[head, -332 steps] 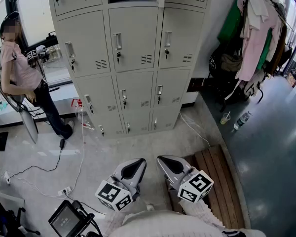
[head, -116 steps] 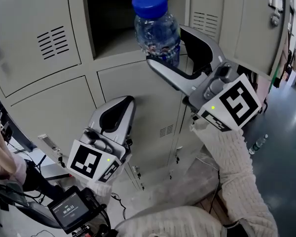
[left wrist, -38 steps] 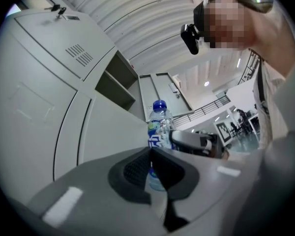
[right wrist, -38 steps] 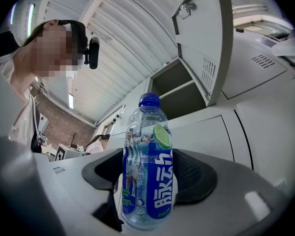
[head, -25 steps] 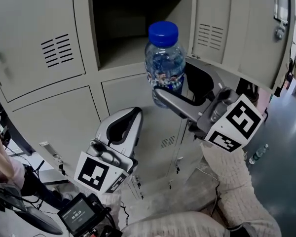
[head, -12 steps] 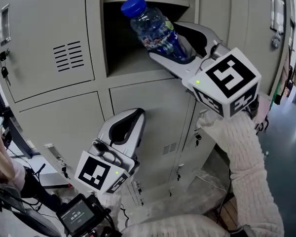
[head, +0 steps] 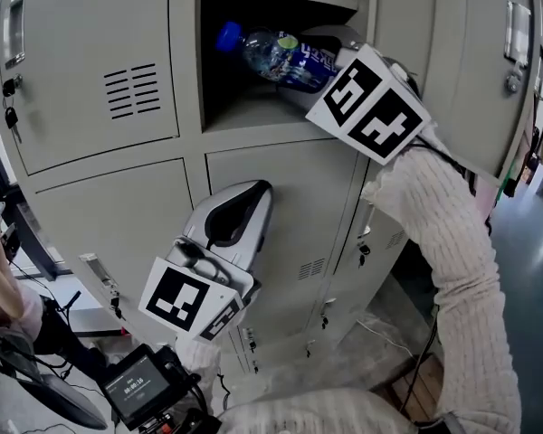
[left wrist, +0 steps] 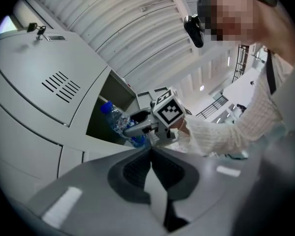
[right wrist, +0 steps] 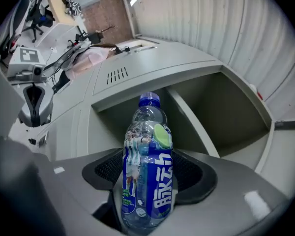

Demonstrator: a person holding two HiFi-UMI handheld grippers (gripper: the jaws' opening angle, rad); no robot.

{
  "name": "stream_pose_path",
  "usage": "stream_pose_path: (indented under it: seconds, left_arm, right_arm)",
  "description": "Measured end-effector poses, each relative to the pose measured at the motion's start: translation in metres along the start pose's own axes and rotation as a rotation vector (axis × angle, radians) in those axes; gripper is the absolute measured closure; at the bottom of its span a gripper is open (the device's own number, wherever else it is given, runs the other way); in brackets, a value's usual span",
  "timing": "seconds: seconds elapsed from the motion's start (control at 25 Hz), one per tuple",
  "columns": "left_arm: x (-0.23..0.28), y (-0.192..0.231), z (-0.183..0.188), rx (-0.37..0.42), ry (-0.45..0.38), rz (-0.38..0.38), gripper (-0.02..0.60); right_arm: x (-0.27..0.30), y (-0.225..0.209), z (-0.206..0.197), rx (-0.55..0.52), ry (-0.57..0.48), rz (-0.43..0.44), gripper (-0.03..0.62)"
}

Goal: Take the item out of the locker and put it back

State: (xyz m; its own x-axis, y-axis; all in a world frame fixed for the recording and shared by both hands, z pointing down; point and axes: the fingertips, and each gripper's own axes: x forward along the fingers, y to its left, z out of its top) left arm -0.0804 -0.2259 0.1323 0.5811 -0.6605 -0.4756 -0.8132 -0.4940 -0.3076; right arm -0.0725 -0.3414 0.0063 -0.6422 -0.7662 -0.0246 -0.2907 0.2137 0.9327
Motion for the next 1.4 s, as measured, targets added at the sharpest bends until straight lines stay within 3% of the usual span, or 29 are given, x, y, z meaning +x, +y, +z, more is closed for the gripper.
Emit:
stream_pose_path:
  seconds: [0.16, 0.48, 1.16, 1.4]
  left_arm:
    - [0.004, -0.002, -0.006, -0.007, 0.004, -0.020, 0.577]
    - [0.004, -0.004, -0.014, -0.017, 0.012, -0.031, 0.577]
    - [-0.014, 0.015, -0.022, -0.044, 0.022, 0.032, 0.577]
    - [-0.015, 0.010, -0.024, -0.055, 0.028, 0.024, 0.577]
  right_arm:
    - [0.024, 0.003, -0.013, -0.118, 0.089, 0.061, 0.276]
    - [0.073, 0.023, -0.031, -0.238, 0.204, 0.236, 0.275]
    - [0.096, 0.041, -0.048, -0.352, 0.277, 0.403, 0.273]
    - [0.092, 0.041, -0.047, -0.349, 0.279, 0.415, 0.273]
